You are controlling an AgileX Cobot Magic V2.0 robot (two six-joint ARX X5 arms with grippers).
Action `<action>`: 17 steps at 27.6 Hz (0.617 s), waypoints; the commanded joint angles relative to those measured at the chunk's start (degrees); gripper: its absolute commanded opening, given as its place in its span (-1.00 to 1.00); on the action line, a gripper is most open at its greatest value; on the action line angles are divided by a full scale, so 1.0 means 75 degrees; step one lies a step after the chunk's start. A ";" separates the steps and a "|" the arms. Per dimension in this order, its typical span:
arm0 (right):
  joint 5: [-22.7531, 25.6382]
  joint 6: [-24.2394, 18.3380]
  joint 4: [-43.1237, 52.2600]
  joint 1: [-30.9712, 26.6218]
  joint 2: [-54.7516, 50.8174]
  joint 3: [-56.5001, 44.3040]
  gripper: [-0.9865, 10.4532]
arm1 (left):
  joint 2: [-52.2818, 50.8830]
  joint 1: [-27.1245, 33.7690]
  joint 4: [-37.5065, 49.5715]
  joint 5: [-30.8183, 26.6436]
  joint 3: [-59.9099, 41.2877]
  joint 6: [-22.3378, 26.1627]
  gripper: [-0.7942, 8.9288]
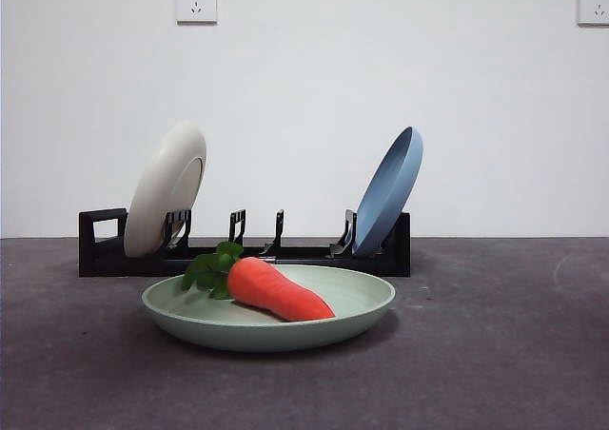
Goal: Take the green plate from the plate rack,put the plate on the table,take the carrot from the table,put the carrot in the plate
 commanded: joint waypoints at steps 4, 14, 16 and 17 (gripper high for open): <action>0.0020 0.0020 0.0026 0.0017 -0.0012 -0.0029 -0.83 | -0.0006 -0.0020 0.0181 -0.0064 -0.0029 0.0117 -0.84; 0.0020 0.0020 0.0020 0.0017 -0.0012 -0.0029 -0.83 | -0.0221 0.2145 0.2736 -0.0595 -0.0052 0.2570 -0.84; 0.0020 0.0020 0.0020 0.0017 -0.0012 -0.0029 -0.83 | -0.0382 0.3040 0.3328 -0.0289 -0.0114 0.2652 -0.84; 0.0020 0.0020 0.0020 0.0017 -0.0012 -0.0029 -0.83 | -0.0507 0.3538 0.3608 -0.0020 -0.0189 0.2667 -0.84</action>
